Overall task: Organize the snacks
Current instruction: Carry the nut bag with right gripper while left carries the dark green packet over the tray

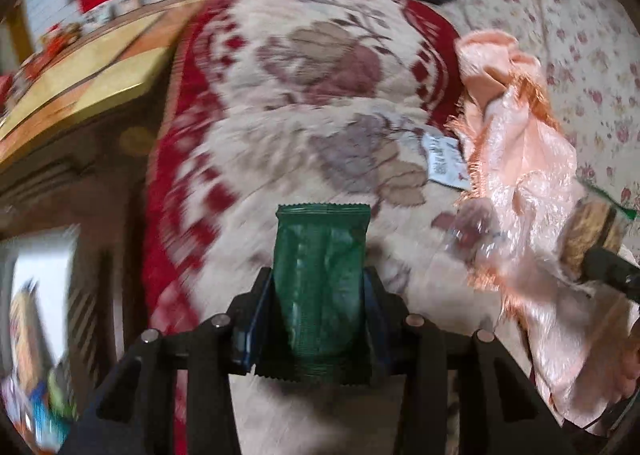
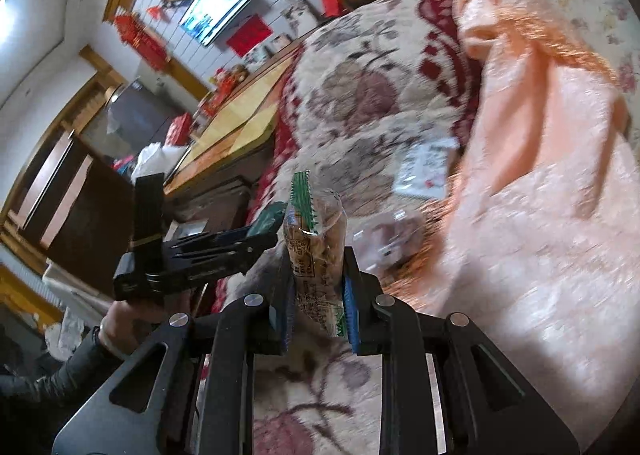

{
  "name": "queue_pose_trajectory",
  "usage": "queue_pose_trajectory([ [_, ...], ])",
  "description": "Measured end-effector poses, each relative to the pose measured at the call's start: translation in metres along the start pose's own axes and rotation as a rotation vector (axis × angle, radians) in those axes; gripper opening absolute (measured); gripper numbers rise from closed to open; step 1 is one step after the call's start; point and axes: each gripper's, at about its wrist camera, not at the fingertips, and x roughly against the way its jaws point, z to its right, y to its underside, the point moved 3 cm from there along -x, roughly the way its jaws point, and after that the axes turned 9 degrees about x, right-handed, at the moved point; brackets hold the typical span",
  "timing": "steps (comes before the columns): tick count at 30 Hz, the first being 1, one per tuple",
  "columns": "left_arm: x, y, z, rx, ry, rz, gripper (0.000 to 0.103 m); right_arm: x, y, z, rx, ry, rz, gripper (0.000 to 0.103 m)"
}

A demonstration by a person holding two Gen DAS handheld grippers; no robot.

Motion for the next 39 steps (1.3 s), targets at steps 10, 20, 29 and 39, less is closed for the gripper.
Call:
queue_pose_trajectory([
  [10, 0.069, 0.055, -0.065, 0.144, -0.140, 0.088, 0.046, -0.049, 0.026, -0.078, 0.102, -0.084, -0.127, 0.019],
  [20, 0.109, 0.089, -0.118, 0.263, -0.213, 0.144, 0.046, -0.086, 0.045, -0.148, 0.223, -0.143, -0.229, 0.019],
  [29, 0.132, 0.111, -0.164, 0.366, -0.250, 0.171, 0.046, -0.109, 0.048, -0.194, 0.313, -0.171, -0.294, 0.019],
  [39, 0.155, 0.131, -0.219, 0.486, -0.301, 0.194, 0.046, -0.148, 0.047, -0.251, 0.408, -0.230, -0.355, 0.019],
])
